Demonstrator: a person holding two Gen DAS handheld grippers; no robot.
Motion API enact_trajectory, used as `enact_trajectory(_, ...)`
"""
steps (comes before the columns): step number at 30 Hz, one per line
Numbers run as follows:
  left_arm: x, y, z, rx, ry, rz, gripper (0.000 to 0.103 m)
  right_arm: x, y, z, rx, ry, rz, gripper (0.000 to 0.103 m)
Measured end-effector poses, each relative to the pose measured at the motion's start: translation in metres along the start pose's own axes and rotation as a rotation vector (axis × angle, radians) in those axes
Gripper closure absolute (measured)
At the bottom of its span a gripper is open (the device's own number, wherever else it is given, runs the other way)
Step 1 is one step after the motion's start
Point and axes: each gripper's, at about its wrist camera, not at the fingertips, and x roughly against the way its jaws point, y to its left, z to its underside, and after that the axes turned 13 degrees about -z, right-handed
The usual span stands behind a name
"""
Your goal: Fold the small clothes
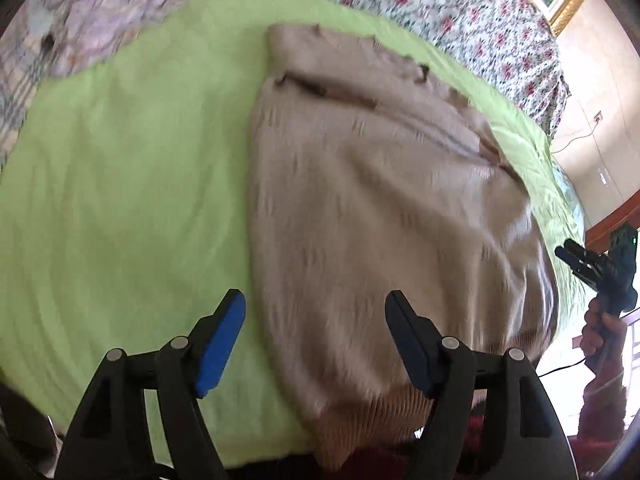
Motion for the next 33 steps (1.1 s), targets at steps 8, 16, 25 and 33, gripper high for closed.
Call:
enact_trajectory(8, -0.018, 0.011, 0.051, 0.071, 0.112, 0.139, 0.030, 0.031, -0.003, 0.065, -0.031, 0.066, -0.113, 0.048)
enact_trajectory(16, -0.022, -0.006, 0.057, 0.007, 0.100, 0.227, 0.058, 0.022, -0.026, 0.095, -0.101, 0.132, -0.224, 0.048)
enact_trajectory(25, 0.004, -0.003, 0.059, -0.039, 0.032, 0.204, 0.094, 0.034, -0.030, 0.104, -0.080, 0.075, -0.308, 0.095)
enact_trajectory(33, -0.025, 0.009, 0.069, -0.013, 0.150, 0.244, 0.083, 0.011, -0.035, 0.105, -0.052, 0.184, -0.231, 0.089)
